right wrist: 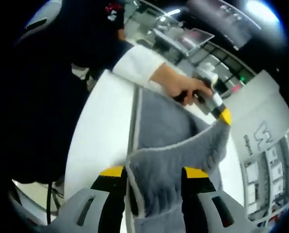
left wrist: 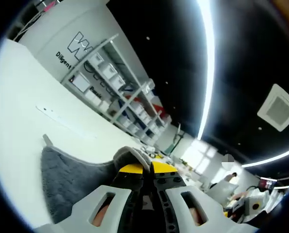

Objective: Open the folded towel by lifting each exposed corner and separating the folded layers until the towel lies flat within the target outline without major curled edges

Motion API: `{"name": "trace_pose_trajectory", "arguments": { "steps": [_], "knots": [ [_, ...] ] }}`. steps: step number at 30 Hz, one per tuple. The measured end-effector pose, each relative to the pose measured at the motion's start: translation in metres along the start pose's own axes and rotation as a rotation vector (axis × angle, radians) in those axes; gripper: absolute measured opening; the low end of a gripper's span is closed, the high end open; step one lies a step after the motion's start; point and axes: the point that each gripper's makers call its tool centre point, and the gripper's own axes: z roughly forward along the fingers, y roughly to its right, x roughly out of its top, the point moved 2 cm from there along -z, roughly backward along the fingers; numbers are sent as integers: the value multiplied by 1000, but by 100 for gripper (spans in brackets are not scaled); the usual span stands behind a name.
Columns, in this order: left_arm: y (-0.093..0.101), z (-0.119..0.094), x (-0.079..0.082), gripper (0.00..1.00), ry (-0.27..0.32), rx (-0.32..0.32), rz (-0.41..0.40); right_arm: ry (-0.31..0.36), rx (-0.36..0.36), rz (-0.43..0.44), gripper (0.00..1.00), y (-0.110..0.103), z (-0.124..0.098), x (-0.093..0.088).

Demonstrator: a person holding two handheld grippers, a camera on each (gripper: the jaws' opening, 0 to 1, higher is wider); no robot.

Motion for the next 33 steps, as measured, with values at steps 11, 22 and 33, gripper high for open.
{"name": "trace_pose_trajectory", "arguments": {
  "steps": [11, 22, 33],
  "knots": [
    [3, -3, -4, 3, 11, 1, -36, 14, -6, -63, 16, 1, 0, 4],
    [3, 1, -7, 3, -55, 46, 120, 48, -42, -68, 5, 10, 1, 13],
    [-10, -13, -2, 3, -106, 69, 164, 105, -95, 31, 4, 21, 5, 24]
  ]
}}
